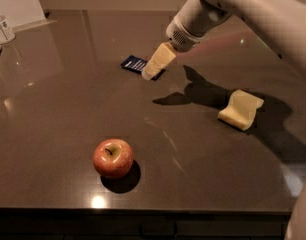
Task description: Pick rxbar blueberry
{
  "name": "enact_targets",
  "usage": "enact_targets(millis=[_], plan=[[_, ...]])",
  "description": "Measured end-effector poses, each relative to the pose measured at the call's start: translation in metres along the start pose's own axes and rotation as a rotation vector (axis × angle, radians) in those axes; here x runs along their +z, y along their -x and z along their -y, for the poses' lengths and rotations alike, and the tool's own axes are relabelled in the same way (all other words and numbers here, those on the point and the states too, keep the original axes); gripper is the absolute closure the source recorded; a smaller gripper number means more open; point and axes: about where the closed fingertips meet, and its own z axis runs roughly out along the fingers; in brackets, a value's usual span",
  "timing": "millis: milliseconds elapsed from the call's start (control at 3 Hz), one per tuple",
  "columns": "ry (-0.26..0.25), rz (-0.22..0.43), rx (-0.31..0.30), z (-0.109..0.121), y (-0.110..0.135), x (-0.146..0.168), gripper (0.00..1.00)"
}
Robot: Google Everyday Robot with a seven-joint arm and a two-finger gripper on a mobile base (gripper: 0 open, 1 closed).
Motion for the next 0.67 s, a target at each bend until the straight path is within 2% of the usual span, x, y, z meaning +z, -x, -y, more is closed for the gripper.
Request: enact_targets(millis=[667], plan=[[-0.024,0.013,0.013,0.020,0.010,0.032,0.00]])
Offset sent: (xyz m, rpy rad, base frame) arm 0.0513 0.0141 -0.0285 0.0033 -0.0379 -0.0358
